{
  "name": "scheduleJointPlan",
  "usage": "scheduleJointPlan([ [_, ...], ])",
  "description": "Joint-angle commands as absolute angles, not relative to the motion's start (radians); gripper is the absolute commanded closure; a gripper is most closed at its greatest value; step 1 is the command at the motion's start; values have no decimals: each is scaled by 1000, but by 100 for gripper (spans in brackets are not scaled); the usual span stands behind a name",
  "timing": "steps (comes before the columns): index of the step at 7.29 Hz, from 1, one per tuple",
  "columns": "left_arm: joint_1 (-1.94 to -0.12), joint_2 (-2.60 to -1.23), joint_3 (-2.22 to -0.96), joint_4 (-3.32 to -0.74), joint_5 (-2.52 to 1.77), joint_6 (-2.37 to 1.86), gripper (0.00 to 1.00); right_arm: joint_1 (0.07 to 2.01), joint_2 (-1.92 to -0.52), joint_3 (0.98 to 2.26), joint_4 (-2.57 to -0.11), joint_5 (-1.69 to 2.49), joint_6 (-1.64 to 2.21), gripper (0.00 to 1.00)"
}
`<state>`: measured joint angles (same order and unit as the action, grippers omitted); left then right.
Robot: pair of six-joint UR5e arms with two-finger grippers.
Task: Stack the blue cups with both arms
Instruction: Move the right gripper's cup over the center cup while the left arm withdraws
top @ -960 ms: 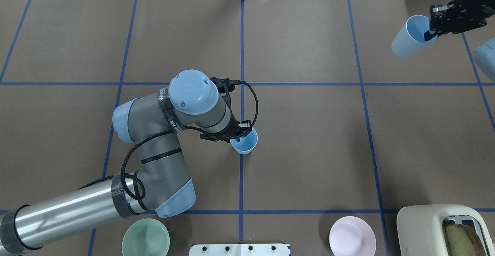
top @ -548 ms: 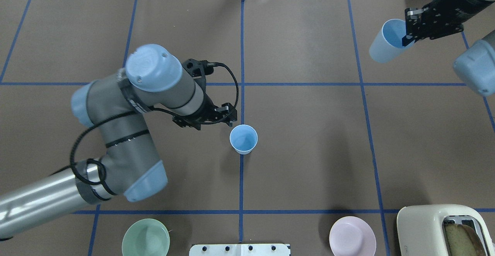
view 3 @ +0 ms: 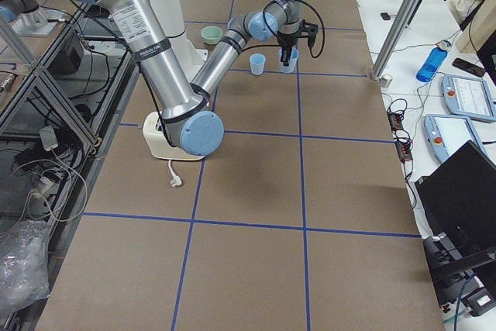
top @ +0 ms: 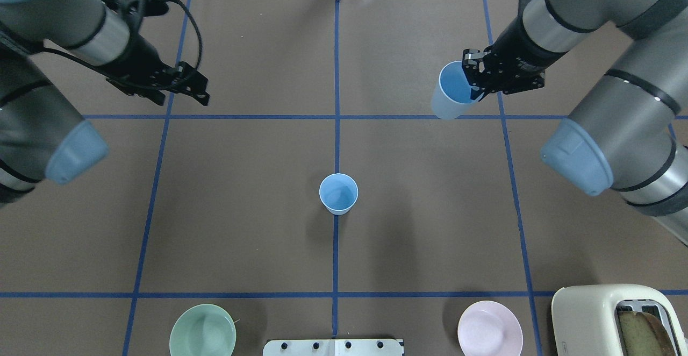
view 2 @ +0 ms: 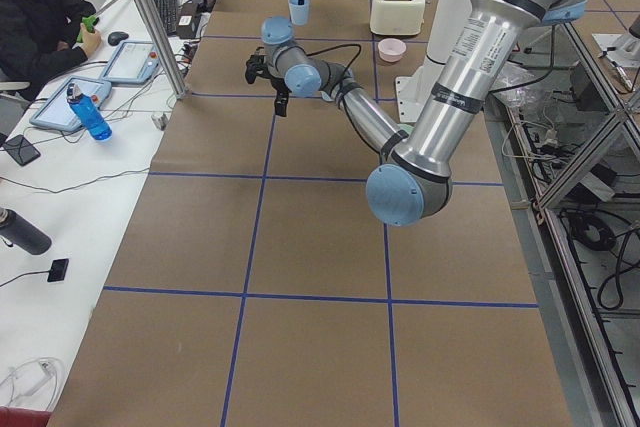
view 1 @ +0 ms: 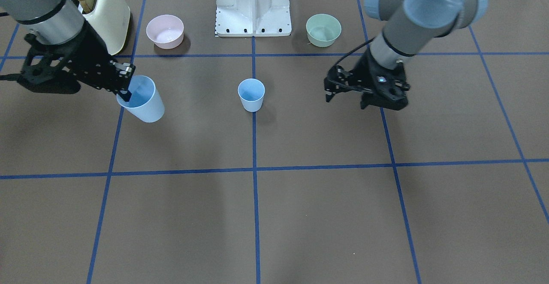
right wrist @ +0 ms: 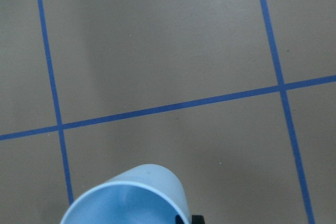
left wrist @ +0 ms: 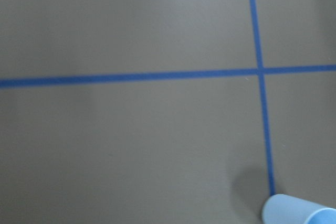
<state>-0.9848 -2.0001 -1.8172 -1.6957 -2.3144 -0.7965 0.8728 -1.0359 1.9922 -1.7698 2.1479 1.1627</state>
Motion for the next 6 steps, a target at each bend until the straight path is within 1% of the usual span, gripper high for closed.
scheduleJointPlan([
  [1,-1194,-1927,-1799,-1597,-2378,-494,2,749,-968,1982,-1770,2054,1273,100],
  [3,-1319,-1870,-1746,-1580,-2410,-282,2,665,-927,1971,-1770,1984,1354,100],
  [5,-1380,-1800,-1730,-1594,-2413,-149,2,634,-853,1896,-1770,1957,1365,100],
  [6,-1419,-1774,-1729,-1592,-2414,-123,2,618,-842,1876,-1769,1953,1376,100],
])
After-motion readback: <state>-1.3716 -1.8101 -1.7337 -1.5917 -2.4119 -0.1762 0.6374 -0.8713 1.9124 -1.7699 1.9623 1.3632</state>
